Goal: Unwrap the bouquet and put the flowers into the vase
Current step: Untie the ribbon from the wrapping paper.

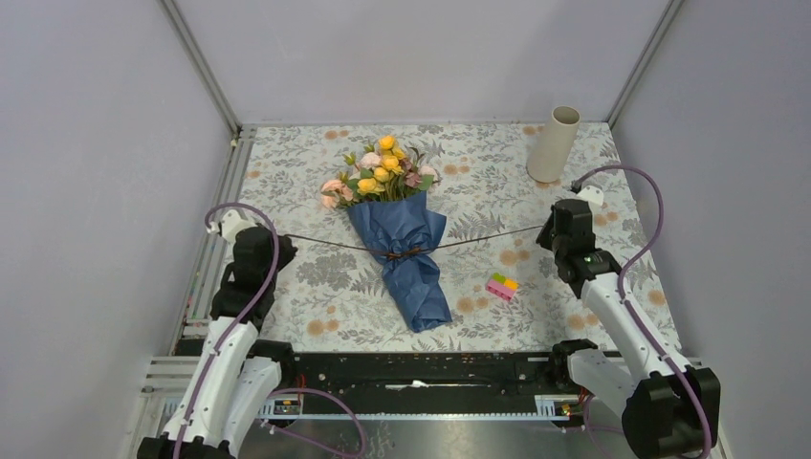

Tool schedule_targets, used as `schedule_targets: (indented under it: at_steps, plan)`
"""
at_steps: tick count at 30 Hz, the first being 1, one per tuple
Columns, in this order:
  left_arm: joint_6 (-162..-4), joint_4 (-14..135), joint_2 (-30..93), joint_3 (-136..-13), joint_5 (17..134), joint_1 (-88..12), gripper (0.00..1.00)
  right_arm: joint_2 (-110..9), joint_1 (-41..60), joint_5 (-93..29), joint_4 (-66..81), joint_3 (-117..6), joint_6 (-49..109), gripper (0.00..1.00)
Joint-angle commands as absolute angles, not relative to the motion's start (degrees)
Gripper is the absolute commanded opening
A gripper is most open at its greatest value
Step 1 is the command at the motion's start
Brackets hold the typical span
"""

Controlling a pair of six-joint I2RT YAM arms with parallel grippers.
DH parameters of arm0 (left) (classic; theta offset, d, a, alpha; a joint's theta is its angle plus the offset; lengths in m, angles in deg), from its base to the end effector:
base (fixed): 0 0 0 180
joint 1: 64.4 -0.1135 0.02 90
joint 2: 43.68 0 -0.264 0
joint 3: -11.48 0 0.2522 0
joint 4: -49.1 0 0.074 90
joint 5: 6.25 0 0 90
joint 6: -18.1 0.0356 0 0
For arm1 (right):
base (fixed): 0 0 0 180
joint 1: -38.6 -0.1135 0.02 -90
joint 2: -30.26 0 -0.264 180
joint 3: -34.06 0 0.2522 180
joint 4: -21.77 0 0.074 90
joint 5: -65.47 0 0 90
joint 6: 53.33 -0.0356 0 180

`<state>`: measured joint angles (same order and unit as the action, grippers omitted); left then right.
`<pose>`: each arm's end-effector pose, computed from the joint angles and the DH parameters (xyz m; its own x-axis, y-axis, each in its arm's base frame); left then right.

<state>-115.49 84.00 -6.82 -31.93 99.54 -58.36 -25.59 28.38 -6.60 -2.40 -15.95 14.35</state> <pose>0.1548 -0.0066 0.2492 -0.2476 -0.6410 -0.7265 -0.4247 0.7458 -0.5132 0.2146 0.0276 0.2524 -0.4198 0.2915 -0.8595 0.2735 0.9436 0.1864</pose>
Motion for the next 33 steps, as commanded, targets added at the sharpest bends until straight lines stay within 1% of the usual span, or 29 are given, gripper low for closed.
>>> schedule_targets:
  at_steps: [1,33]
  plan:
    - [-114.55,84.23,-7.21,-36.36,98.16,-59.33,0.0,-24.14,30.15,-6.01,-3.52,-19.79,14.53,0.0]
    - [-108.42,91.93,-6.68,-49.04,93.84,-68.84,0.0,-21.22,36.84,-6.97,-9.7,-27.64,16.73,0.0]
